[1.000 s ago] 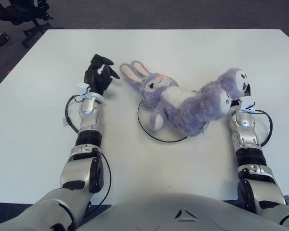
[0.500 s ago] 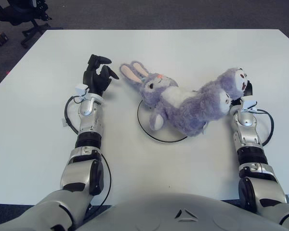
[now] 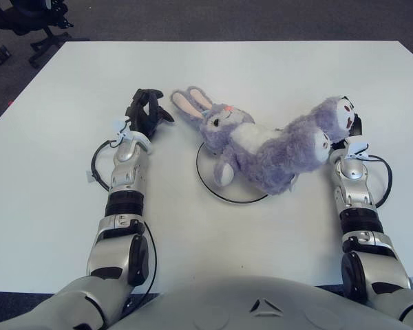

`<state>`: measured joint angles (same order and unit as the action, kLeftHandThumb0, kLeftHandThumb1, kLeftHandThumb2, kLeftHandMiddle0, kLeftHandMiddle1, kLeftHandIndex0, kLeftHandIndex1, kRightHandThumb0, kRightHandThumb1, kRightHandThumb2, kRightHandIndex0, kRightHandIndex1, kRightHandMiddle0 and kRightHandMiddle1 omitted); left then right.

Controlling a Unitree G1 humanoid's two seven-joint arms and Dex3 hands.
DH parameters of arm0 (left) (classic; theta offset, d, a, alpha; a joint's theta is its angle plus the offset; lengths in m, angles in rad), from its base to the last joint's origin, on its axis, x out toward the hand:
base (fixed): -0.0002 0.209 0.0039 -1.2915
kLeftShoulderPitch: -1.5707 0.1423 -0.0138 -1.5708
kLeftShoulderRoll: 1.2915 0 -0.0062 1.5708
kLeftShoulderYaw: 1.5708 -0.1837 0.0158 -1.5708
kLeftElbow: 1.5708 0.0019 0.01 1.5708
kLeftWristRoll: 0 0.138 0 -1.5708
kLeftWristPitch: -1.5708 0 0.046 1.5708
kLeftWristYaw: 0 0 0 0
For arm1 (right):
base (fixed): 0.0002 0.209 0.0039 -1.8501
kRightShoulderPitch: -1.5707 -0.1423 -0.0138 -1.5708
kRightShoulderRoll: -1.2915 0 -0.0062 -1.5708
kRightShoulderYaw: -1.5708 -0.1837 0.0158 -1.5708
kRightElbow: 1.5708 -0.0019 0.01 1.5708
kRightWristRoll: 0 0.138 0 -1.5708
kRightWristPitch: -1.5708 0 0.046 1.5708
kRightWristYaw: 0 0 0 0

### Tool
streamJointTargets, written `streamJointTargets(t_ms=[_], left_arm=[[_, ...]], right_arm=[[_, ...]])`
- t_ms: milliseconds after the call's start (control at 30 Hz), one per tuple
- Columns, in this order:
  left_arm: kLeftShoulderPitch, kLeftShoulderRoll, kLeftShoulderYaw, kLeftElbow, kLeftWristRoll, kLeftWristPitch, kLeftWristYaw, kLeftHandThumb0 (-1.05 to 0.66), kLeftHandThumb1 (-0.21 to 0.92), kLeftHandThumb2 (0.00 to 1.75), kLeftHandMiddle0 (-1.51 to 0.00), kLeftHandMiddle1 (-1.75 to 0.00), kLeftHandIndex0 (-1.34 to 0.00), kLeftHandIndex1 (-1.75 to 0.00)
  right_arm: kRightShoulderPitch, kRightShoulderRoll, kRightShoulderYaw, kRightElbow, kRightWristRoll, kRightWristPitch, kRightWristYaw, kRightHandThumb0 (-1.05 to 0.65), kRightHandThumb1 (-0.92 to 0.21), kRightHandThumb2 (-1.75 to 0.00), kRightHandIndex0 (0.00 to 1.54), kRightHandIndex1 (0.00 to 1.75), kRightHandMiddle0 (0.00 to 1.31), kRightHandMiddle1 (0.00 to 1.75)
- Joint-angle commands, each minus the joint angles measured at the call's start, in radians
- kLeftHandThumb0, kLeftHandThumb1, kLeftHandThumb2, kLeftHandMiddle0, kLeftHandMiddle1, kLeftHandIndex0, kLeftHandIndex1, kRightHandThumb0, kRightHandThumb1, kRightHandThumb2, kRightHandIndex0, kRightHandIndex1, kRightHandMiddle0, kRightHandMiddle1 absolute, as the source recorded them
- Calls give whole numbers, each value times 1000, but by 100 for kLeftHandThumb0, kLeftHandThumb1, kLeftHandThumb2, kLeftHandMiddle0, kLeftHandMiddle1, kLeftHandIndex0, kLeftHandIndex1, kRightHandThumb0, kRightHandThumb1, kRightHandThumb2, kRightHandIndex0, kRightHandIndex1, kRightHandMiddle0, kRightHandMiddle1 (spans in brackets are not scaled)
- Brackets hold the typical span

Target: Put the doll into the plate.

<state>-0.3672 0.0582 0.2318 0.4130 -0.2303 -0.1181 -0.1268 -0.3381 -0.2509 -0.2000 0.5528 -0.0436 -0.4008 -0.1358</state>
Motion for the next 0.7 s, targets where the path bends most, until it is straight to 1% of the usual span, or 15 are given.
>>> streamJointTargets(t_ms=[0,667], left_arm=[[50,-9,-5,39,3,21,3,-36,83,64,-90,-175,-26,-175],[62,3,-23,48,13,-12,-1,-36,83,63,-89,-175,-26,-175]], right_arm=[[29,9,1,39,-4,-19,-9,-39,-63,-90,91,175,38,175],[20,11,6,55,-6,-26,-18,-39,-65,-88,91,175,37,175]])
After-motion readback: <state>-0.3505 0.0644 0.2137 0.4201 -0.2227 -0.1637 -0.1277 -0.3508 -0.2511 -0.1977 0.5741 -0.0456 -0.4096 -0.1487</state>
